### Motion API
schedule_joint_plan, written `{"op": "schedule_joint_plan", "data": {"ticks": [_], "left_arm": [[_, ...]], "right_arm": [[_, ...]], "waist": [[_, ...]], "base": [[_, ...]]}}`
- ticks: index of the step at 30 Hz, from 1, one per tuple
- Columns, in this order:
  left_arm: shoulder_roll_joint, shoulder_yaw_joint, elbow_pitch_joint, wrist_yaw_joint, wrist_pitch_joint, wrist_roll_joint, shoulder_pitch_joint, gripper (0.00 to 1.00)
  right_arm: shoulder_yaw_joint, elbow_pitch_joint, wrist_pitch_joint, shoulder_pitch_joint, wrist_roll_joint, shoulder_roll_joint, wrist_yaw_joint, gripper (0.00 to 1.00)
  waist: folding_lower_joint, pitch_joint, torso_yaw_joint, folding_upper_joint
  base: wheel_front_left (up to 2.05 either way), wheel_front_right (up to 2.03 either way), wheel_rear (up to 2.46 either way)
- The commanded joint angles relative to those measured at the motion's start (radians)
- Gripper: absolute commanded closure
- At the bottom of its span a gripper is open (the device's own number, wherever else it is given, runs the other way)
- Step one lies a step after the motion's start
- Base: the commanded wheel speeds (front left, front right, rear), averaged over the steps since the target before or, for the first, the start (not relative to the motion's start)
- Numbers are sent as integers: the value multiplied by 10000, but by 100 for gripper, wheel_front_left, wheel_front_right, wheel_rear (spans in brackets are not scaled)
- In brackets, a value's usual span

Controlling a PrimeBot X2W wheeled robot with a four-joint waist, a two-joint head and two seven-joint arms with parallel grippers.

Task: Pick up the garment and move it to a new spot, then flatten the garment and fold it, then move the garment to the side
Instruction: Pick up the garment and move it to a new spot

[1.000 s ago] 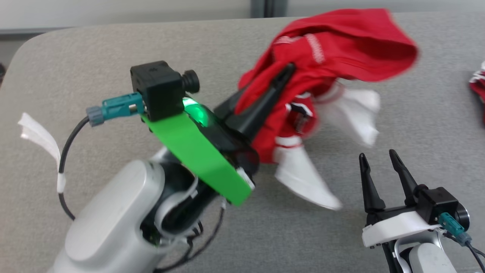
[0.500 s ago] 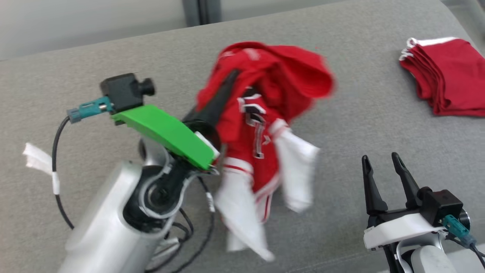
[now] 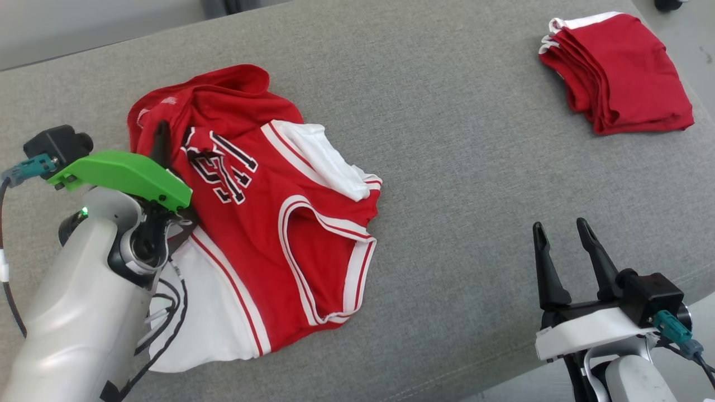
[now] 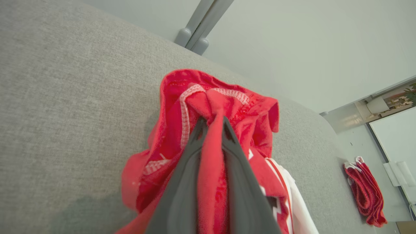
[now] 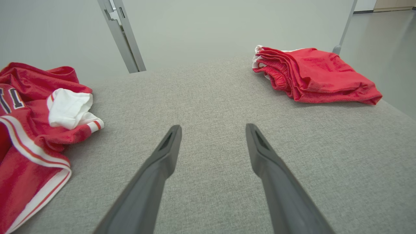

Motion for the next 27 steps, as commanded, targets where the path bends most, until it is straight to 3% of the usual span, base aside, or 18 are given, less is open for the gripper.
{"op": "schedule_joint_plan", "data": {"ticks": [1, 8, 11, 16, 20, 27], "left_arm": [[190, -131, 344, -81, -259, 375, -225, 0], [330, -921, 1225, -300, -2018, 1992, -314, 0], [446, -987, 744, 20, -2437, 3044, 140, 0], [78, 574, -1782, 904, -2465, 4776, 2080, 0], [-504, 1484, -3344, 1155, -2470, 5767, 3961, 0], [-1377, 2238, -4564, 420, -2462, 7758, 6052, 0]], "right_arm": [[7, 25, -3, 26, 40, -5, -19, 0], [-73, 56, -3, 112, -156, -7, -19, 0], [-206, 1, -3, 242, -275, -7, -19, 0], [-288, -145, -2, 465, -603, -5, -17, 0], [-362, -300, -2, 546, -869, -11, -17, 0], [-541, -358, -2, 790, -1077, -9, -19, 0]], "waist": [[0, 14, -29, 0], [0, -404, 219, 0], [0, -728, 402, 0], [0, -1208, 814, 0], [0, -1527, 1162, 0], [0, -1926, 2020, 0]], "base": [[0, 0, 0], [0, 0, 0], [0, 0, 0], [0, 0, 0], [0, 0, 0], [0, 0, 0]]}}
